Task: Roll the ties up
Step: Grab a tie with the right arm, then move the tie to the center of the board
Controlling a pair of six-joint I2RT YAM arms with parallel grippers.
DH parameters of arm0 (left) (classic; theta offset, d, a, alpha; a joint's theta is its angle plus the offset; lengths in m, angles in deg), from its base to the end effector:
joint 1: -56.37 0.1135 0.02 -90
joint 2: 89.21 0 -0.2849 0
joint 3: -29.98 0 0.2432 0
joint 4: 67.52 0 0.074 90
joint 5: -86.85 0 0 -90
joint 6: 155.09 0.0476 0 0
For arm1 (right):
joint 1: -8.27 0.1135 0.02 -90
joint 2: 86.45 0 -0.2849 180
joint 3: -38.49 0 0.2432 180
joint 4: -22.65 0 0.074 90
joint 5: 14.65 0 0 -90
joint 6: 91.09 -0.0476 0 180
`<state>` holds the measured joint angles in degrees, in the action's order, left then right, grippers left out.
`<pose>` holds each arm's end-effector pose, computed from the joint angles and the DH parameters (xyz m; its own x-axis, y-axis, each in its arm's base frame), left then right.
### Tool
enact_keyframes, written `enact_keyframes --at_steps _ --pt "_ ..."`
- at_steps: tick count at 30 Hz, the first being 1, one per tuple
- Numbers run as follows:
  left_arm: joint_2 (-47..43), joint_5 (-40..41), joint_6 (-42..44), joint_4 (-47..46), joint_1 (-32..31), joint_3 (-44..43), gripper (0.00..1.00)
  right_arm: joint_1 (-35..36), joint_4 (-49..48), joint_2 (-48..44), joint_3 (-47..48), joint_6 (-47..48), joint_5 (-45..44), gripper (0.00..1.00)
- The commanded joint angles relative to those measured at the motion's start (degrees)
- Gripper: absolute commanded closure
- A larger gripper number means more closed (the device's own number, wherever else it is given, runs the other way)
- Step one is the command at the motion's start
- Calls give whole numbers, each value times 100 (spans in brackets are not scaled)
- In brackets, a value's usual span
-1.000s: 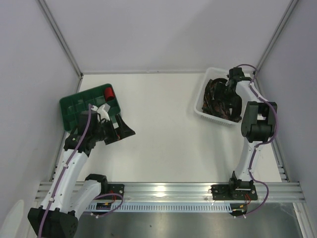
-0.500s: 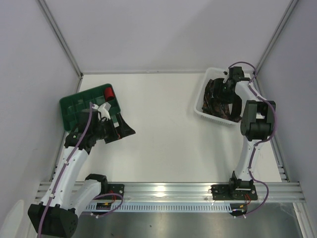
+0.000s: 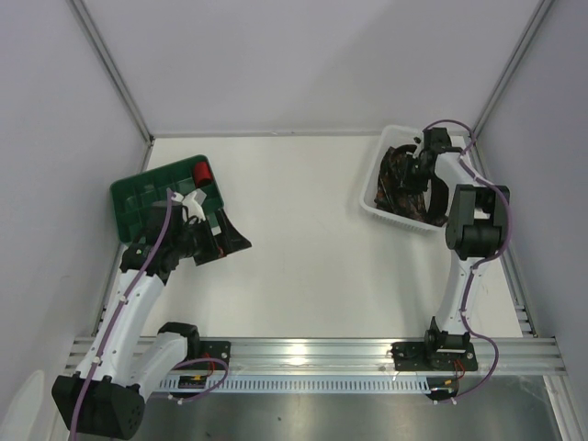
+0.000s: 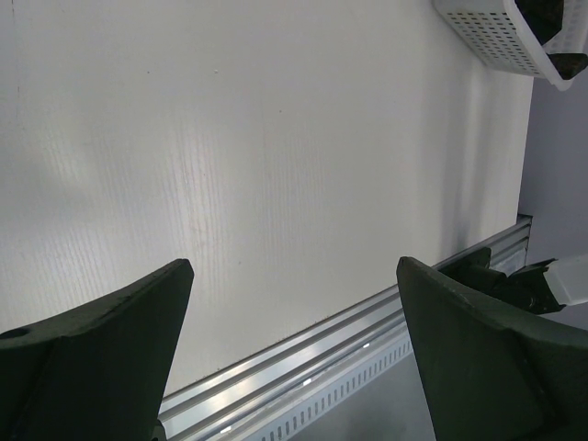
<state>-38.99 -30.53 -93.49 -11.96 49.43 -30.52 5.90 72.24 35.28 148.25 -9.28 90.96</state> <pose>0.1550 -0.0409 0.2932 -0.8243 -0.3251 -0.4635 0.0415 0.7818 -0.6221 0.4650 -0.0064 0.2000 -0.8822 0.1738 -0.4377 0.0378 0.9525 0.3020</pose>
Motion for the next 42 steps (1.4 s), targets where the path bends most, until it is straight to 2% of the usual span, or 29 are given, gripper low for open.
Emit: enact_keyframes --at_steps 1,3,4,10,13,17,21,26,32,37,39,42 --pt "-38 -66 81 -102 61 -256 0 -18 203 96 602 -332 -128 78" --pt "-38 -57 54 -120 61 -274 0 -26 484 44 987 -552 -348 98" --pt "-47 -66 11 -129 61 -274 0 -27 581 -26 1138 -753 -366 100" --pt "-126 -232 -218 -331 61 -256 0 -79 1426 -543 2193 -1666 -445 100" --pt "-301 -242 -289 -410 44 -300 0 -211 1356 -1157 2055 -2316 -191 100" --pt "-512 -198 -236 -270 52 -397 0 -422 804 -1931 1606 -3108 863 100" --pt "-750 -189 -288 -147 52 -441 0 -378 618 -2495 1535 -3514 1312 100" --pt "-926 -277 -315 -67 52 -555 0 -88 284 -3041 1736 -3865 1610 100" --pt "-1023 -373 -376 -119 52 -704 0 219 -288 -3525 1982 -4973 2226 100" --pt "-1145 -400 -543 -287 52 -810 0 1018 2 -3437 3159 -4851 2953 100" --pt "-1216 -374 -622 -357 52 -845 0 1344 -181 -3498 3510 -4868 3174 100" --pt "-1277 -418 -780 -463 52 -845 0 1669 -682 -3753 3530 -5183 3289 100"
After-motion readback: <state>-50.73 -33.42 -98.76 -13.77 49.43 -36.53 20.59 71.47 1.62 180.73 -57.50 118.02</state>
